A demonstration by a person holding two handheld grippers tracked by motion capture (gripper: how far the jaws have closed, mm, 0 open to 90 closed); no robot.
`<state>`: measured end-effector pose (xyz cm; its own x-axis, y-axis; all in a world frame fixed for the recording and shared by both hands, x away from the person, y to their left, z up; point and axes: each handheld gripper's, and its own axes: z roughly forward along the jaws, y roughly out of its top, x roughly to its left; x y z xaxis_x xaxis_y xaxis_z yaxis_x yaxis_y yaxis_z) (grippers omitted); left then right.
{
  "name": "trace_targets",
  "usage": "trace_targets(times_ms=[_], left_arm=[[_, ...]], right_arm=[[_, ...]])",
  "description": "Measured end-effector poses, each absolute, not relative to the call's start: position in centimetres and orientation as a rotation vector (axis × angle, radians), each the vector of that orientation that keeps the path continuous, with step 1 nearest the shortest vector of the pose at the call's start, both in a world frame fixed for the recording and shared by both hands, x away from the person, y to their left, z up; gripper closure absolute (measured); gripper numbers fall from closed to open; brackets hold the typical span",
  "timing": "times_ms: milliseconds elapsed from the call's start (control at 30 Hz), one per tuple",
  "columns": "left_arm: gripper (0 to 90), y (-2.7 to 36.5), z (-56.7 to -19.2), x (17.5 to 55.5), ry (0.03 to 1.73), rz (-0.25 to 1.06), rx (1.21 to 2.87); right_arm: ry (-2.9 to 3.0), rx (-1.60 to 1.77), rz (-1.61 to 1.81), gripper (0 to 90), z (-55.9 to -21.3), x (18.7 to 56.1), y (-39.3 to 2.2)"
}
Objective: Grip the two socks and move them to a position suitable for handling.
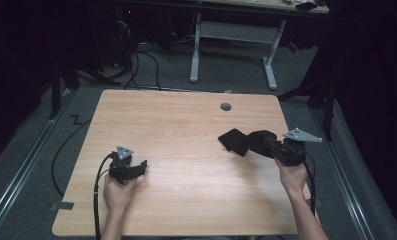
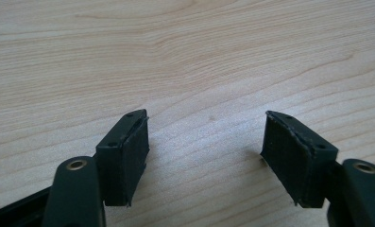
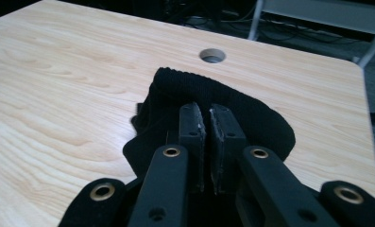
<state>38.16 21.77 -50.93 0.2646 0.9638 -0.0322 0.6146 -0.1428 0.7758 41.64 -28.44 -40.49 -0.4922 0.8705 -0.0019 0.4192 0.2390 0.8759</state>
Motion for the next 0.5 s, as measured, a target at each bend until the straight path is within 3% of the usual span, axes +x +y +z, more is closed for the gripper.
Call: trace_targets(times_ms=[500], left_arm=[[32.5, 21.7, -50.9, 38.1, 1.425, 0.648, 1.858]], right_arm=[[2.144, 1.072, 1.278, 84.4, -40.8, 40.8, -22.4]])
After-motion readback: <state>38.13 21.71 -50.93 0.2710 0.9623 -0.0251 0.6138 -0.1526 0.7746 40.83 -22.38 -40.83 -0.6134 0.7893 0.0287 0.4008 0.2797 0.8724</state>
